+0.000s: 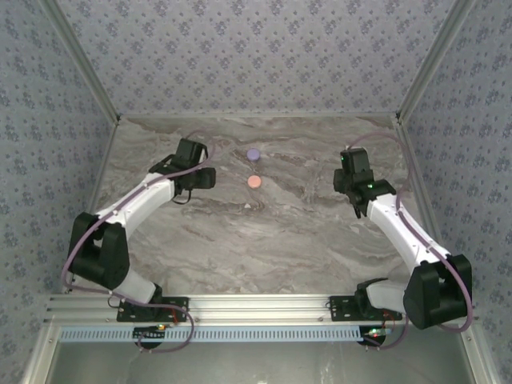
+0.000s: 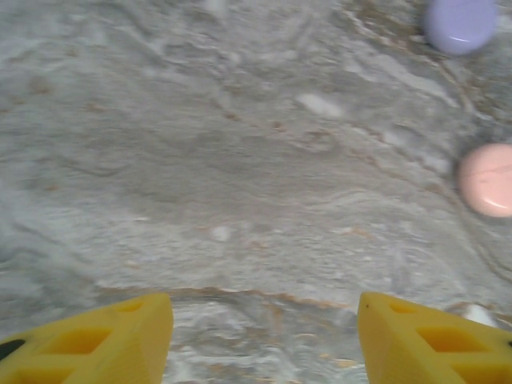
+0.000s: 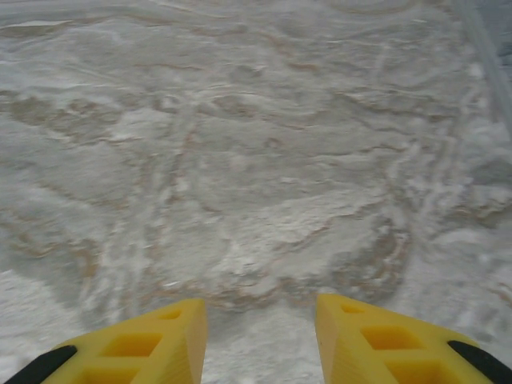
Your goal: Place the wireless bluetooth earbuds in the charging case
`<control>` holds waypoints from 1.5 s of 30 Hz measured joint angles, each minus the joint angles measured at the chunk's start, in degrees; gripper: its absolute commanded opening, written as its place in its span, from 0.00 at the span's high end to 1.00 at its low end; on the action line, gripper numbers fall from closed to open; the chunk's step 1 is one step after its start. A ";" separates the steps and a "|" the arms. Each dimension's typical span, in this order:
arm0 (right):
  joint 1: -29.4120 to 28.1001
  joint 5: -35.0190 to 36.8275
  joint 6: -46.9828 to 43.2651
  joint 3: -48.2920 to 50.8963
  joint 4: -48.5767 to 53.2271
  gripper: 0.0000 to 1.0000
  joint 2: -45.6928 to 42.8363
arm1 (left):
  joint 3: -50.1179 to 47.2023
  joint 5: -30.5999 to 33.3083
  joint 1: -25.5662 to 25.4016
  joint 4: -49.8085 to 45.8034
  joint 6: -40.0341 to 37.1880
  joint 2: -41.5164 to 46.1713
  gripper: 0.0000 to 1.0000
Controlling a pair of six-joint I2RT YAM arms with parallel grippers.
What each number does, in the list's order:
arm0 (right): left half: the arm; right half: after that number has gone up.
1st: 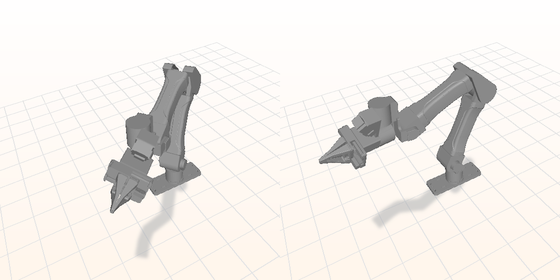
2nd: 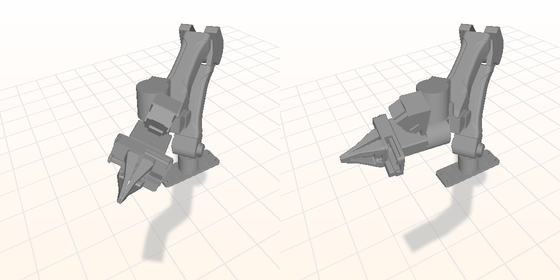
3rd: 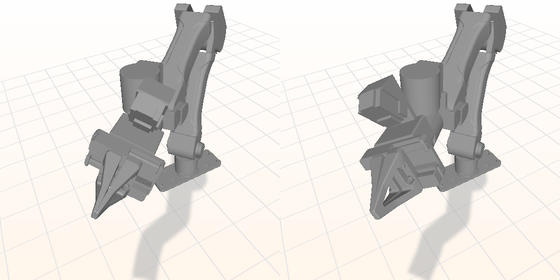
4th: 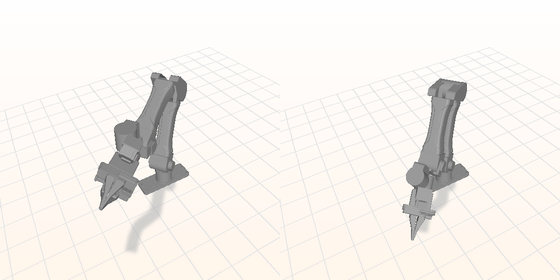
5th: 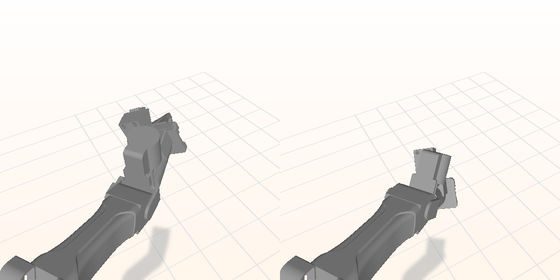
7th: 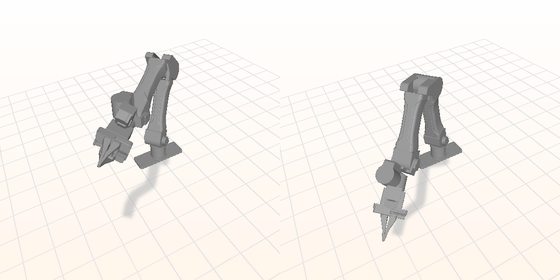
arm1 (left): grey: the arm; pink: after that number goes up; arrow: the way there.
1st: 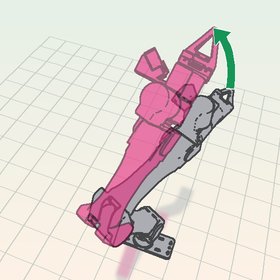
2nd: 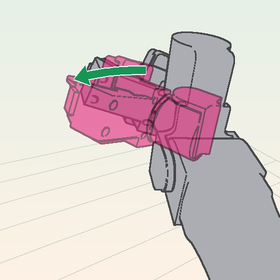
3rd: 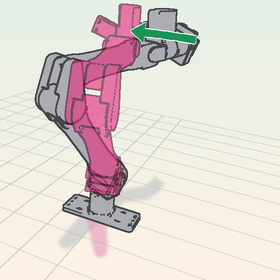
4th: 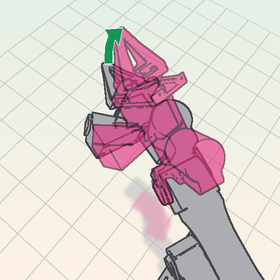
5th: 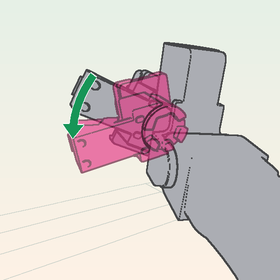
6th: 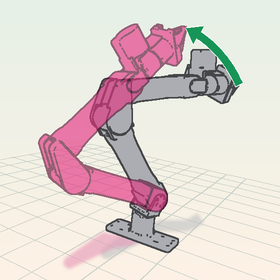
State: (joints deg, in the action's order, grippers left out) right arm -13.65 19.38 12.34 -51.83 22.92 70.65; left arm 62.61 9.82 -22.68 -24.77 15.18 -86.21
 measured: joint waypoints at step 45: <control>21.18 -23.32 -8.76 32.41 -57.61 0.31 2.80 | -40.63 -7.63 23.06 64.35 -14.60 6.01 0.01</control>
State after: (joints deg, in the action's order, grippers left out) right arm 7.53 -3.95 3.57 -19.42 -34.70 73.45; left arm 21.98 2.20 0.38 39.57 0.58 -80.20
